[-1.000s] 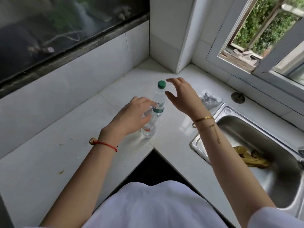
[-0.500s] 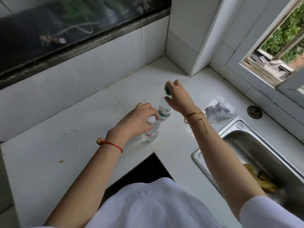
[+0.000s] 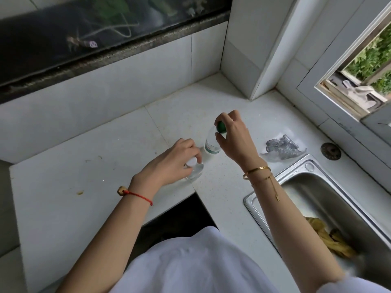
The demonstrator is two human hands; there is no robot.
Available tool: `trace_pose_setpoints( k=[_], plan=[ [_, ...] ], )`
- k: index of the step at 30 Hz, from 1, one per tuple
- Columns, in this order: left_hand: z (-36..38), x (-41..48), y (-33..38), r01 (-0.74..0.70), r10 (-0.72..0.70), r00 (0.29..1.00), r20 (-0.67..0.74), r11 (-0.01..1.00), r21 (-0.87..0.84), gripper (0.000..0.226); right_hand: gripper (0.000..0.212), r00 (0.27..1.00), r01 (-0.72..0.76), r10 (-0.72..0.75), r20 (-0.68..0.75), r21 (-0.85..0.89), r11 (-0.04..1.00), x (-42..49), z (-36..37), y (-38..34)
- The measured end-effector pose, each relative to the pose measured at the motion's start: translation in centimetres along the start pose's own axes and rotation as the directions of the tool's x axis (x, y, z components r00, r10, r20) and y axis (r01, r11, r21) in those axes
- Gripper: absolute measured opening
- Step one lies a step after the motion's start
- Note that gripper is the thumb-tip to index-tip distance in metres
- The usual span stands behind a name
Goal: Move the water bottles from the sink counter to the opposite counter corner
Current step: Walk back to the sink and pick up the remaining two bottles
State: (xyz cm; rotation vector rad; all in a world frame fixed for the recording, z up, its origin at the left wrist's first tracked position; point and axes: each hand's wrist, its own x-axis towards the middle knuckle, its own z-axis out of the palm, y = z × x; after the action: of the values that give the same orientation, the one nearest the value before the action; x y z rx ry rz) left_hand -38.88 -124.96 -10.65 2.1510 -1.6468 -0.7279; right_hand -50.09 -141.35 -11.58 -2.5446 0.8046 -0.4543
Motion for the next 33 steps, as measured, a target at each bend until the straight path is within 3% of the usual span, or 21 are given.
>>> trace_pose_setpoints(
  k=[6,16,24,33],
  plan=[
    [0.6,-4.2,0.9,0.038,-0.039,0.996,-0.080,0.999,-0.011,0.028,0.021,0.994,0.097,-0.097,0.046,-0.005,0.995,-3.2,-1.9,-2.2],
    [2.2,-12.8,2.7,0.236,-0.246,0.949,-0.195,0.969,-0.072,0.031,0.026,0.960,0.178,-0.199,0.195,0.118,0.977,-9.4,-1.2,-5.8],
    [3.5,-19.6,2.9,0.352,-0.387,0.872,-0.300,0.921,-0.166,0.032,0.028,0.896,0.289,-0.337,0.289,0.195,0.937,-12.8,-0.2,-9.8],
    [5.0,-27.4,2.8,0.456,-0.540,0.728,-0.423,0.842,-0.290,0.032,0.026,0.759,0.464,-0.526,0.384,0.248,0.850,-14.6,1.7,-15.7]
  ],
)
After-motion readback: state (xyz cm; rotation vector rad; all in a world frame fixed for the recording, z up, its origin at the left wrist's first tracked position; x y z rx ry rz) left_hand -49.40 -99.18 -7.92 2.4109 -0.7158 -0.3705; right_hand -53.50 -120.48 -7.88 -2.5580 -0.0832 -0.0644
